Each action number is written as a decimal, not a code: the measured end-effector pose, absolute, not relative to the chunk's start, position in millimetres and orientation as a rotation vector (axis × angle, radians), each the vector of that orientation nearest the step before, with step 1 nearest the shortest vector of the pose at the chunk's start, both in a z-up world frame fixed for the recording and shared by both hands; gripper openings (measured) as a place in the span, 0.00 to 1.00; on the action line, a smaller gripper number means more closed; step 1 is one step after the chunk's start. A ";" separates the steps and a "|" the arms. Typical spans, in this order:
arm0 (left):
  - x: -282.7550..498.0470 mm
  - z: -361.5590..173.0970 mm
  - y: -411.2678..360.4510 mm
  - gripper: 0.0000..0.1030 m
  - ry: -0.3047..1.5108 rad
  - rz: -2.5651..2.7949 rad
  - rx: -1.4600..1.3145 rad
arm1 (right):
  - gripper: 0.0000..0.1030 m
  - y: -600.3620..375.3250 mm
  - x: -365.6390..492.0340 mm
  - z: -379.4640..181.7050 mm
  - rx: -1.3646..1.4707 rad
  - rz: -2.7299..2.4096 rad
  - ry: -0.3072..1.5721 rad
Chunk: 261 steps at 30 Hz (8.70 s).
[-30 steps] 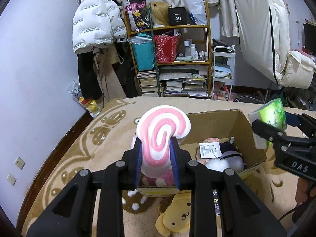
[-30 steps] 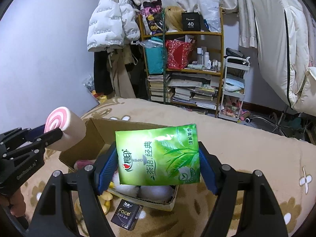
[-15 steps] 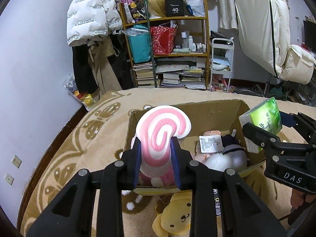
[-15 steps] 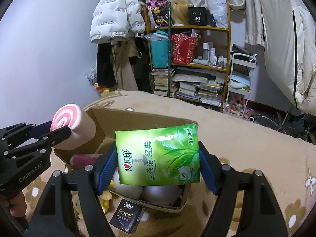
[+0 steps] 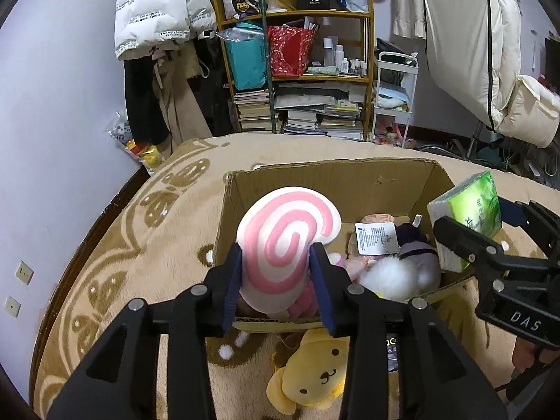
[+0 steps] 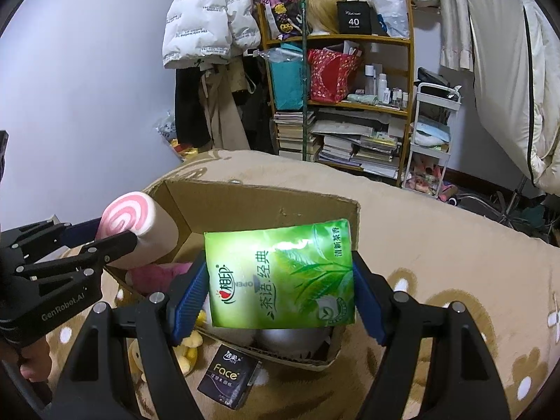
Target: Organize soft objects
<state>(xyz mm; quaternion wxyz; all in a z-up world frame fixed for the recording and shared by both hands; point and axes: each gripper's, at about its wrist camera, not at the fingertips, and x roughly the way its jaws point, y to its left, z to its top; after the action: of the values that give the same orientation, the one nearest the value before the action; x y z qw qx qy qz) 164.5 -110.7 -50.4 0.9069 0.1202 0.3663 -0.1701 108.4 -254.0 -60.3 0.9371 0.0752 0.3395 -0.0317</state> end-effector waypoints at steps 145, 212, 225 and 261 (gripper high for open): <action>113.0 -102.0 -84.2 0.72 1.053 -0.246 0.221 | 0.50 -232.2 31.8 -100.7 0.170 -0.083 0.885; 144.7 -35.4 -113.5 0.73 0.620 -0.309 0.211 | 0.51 -250.8 101.1 -51.0 0.277 0.007 0.581; 154.7 -45.6 -116.9 0.82 0.661 -0.327 0.196 | 0.54 -253.5 104.4 -65.1 0.336 0.050 0.604; 39.2 33.0 -44.4 0.99 0.556 -0.184 0.187 | 1.00 -238.5 -30.0 31.3 0.190 -0.112 0.433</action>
<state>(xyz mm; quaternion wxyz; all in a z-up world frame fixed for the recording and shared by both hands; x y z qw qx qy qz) 39.2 -44.4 33.0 0.9532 0.0918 0.2735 -0.0906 -30.0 -238.5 31.3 0.9706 0.0941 0.2144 -0.0557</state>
